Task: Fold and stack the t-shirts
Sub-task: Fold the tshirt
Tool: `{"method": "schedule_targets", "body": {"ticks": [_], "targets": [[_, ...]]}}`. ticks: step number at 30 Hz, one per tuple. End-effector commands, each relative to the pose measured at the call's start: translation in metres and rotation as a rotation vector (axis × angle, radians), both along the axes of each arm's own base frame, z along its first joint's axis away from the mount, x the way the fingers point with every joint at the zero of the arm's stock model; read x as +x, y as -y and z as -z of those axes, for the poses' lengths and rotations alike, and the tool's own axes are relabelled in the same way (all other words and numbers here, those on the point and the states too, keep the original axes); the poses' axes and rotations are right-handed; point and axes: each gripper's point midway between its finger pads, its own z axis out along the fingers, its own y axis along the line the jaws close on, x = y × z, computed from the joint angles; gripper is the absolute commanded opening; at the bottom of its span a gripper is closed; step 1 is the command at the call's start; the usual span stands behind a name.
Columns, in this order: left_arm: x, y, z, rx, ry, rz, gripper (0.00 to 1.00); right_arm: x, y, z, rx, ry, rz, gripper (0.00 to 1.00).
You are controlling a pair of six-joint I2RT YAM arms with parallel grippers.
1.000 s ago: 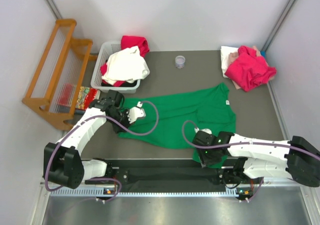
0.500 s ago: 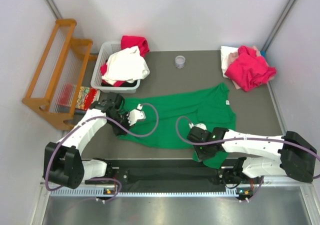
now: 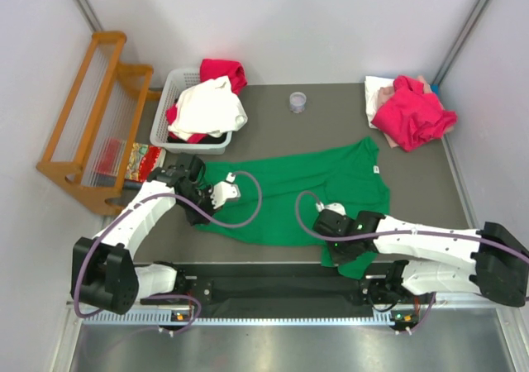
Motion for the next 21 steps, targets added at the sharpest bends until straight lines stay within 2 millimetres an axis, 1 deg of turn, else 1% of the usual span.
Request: {"method": "schedule_targets", "body": {"ticks": [1, 2, 4, 5, 6, 8, 10, 11, 12, 13, 14, 15, 16, 19, 21], "targets": [[-0.013, -0.002, -0.009, -0.004, -0.026, 0.026, 0.00, -0.012, 0.016, -0.017, 0.000, -0.002, -0.003, 0.00], [-0.017, -0.002, -0.014, -0.002, -0.040, 0.038, 0.00, -0.022, 0.022, -0.019, -0.004, -0.036, -0.005, 0.00], [-0.021, -0.003, -0.018, 0.000, -0.054, 0.045, 0.00, -0.028, 0.026, -0.032, 0.017, -0.040, 0.011, 0.00], [-0.020, -0.003, -0.023, -0.001, -0.046, 0.049, 0.00, -0.029, 0.031, -0.036, 0.008, -0.033, 0.015, 0.00], [-0.023, -0.004, -0.025, 0.000, -0.058, 0.051, 0.00, -0.034, 0.038, -0.043, -0.012, -0.043, 0.010, 0.00], [-0.022, -0.003, -0.032, -0.004, -0.045, 0.055, 0.00, -0.040, 0.033, -0.055, 0.040, -0.047, 0.011, 0.00], [-0.026, -0.004, -0.036, -0.002, -0.056, 0.060, 0.00, -0.049, 0.028, -0.060, 0.070, -0.070, -0.001, 0.00], [-0.025, -0.003, -0.040, -0.005, -0.050, 0.061, 0.00, -0.053, 0.023, -0.064, 0.090, -0.073, -0.006, 0.00], [-0.027, -0.004, -0.043, -0.003, -0.056, 0.064, 0.00, -0.060, 0.019, -0.067, 0.101, -0.073, -0.043, 0.00], [-0.032, -0.006, -0.045, 0.004, -0.079, 0.065, 0.00, -0.064, 0.014, -0.069, 0.115, -0.077, -0.031, 0.00], [-0.033, -0.006, -0.048, 0.003, -0.081, 0.068, 0.00, -0.067, 0.011, -0.070, 0.118, -0.069, -0.039, 0.00], [-0.037, -0.006, -0.050, 0.005, -0.093, 0.071, 0.00, -0.074, 0.007, -0.073, 0.126, -0.070, -0.075, 0.00], [-0.041, -0.008, -0.052, 0.008, -0.107, 0.071, 0.00, -0.077, 0.003, -0.072, 0.114, -0.073, -0.068, 0.00], [-0.043, -0.008, -0.056, 0.006, -0.091, 0.069, 0.00, -0.071, -0.004, -0.076, 0.088, -0.033, -0.066, 0.00], [-0.038, -0.008, -0.055, 0.008, -0.067, 0.060, 0.00, -0.053, -0.010, -0.088, 0.087, 0.056, -0.031, 0.00]]}}
